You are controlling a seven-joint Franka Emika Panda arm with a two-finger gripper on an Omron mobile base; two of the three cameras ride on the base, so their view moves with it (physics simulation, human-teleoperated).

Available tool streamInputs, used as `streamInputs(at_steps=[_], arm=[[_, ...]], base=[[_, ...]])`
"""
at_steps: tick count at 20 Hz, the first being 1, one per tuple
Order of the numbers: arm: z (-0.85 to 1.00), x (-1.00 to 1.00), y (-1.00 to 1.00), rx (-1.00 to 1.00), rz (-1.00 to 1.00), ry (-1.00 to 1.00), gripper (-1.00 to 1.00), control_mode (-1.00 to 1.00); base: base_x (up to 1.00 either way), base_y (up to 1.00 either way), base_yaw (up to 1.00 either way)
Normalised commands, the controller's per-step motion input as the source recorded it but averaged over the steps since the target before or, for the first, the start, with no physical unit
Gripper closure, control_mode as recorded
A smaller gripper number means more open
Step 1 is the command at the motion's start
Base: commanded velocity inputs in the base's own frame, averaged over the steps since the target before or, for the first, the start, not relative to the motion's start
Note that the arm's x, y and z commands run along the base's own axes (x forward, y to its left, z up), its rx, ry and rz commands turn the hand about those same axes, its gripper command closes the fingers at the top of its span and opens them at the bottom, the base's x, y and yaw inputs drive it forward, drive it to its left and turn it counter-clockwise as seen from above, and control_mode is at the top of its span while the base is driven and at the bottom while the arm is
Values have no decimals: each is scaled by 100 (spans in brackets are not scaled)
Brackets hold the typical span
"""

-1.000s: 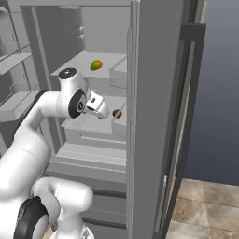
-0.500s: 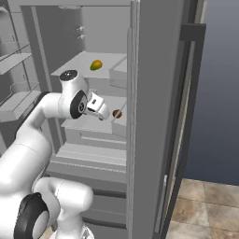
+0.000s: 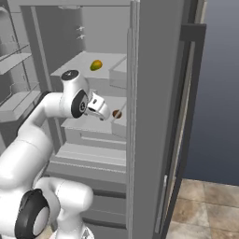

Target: Pick the mango and apple from the fridge and place them inside the tupperware on the counter.

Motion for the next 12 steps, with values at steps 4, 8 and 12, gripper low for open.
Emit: streamInputs(at_steps=[4,8,12], arm=[[0,0,0,0,0,0,-100,100],[0,0,0,0,0,0,-100,100],[0,0,0,0,0,0,-100,100]], base=[[49,0,0],[54,0,0],[49,0,0]])
